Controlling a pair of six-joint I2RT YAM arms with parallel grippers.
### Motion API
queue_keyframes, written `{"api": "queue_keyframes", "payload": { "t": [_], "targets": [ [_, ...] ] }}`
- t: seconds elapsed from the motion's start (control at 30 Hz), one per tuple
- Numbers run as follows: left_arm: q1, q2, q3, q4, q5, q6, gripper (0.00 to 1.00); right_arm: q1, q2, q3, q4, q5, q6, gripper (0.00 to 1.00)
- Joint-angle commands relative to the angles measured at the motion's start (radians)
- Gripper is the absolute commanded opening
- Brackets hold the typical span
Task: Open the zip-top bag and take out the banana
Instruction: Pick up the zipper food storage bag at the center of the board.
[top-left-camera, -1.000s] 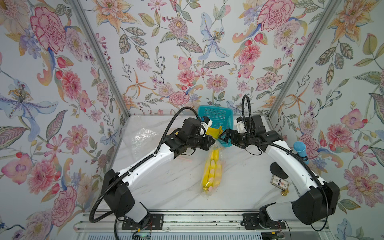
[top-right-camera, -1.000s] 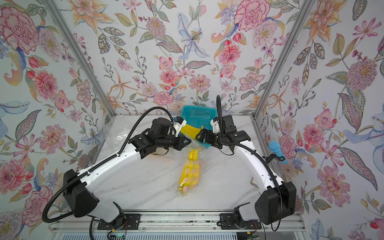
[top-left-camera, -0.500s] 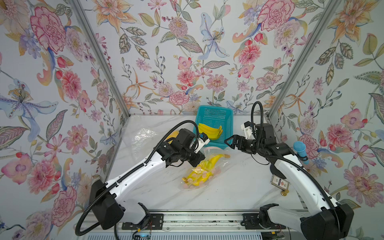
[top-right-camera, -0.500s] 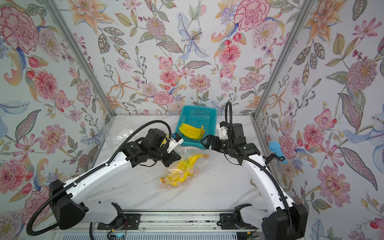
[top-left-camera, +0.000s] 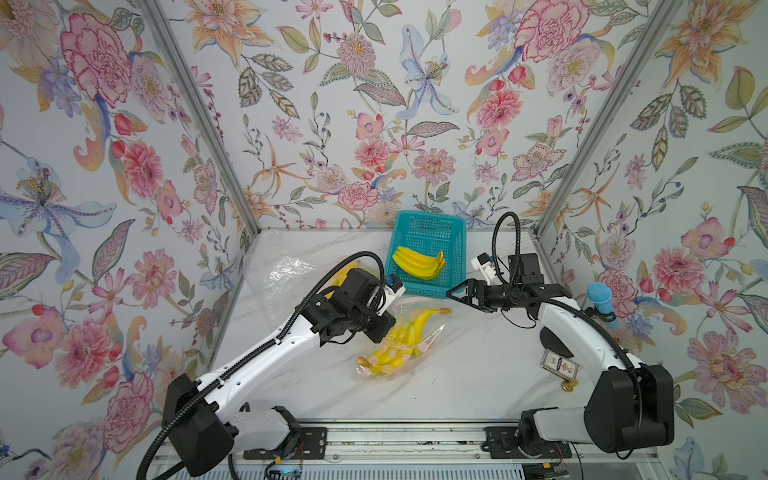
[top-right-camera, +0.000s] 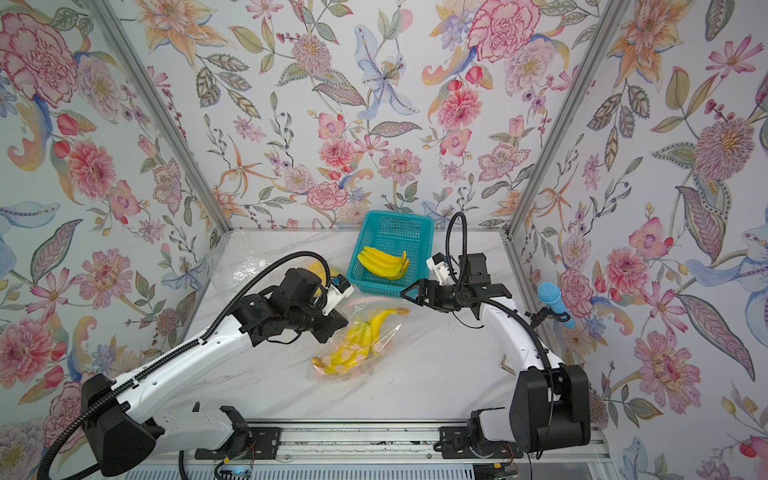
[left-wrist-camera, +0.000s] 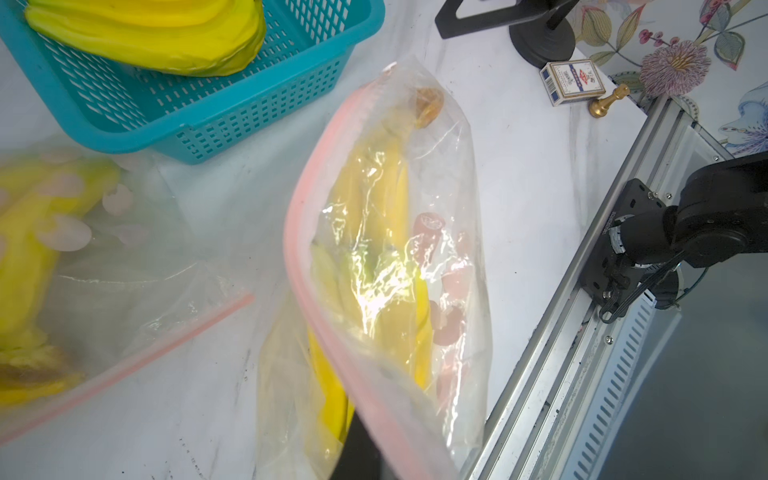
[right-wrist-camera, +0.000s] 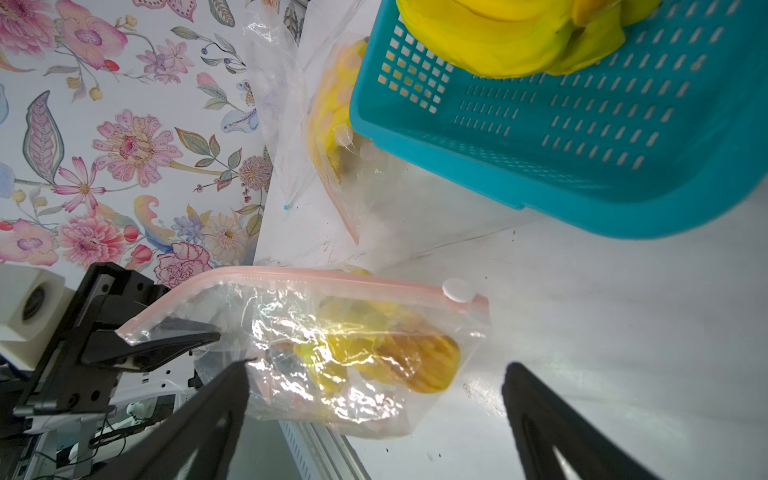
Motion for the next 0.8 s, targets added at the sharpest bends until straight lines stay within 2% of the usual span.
{"api": "queue_keyframes", "payload": {
  "t": [0.0,0.27,0.53,0.7,0.73,0.77],
  "targets": [
    [0.011,-0.016,0.05,-0.027,-0.027,-0.003,0.0,0.019,0.045,0.007,0.034,-0.07,-0.041,0.96],
    [0.014,-0.018,0.066,-0.056,-0.032,-0.001,0.0,0.065,0.165,0.024,0.081,-0.096,-0.014,0.93],
    [0.013,-0.025,0.067,-0.056,-0.032,-0.013,0.0,0.084,0.205,0.034,0.134,-0.103,-0.002,0.9],
    [0.02,-0.028,0.062,-0.057,-0.038,-0.011,0.0,0.101,0.186,-0.007,0.286,-0.112,0.064,0.79],
    [0.022,-0.028,0.062,-0.057,-0.039,-0.011,0.0,0.108,0.181,-0.015,0.317,-0.115,0.08,0.75],
    [0.025,-0.028,0.061,-0.056,-0.044,-0.011,0.0,0.112,0.179,-0.019,0.342,-0.124,0.088,0.66]
  ]
}}
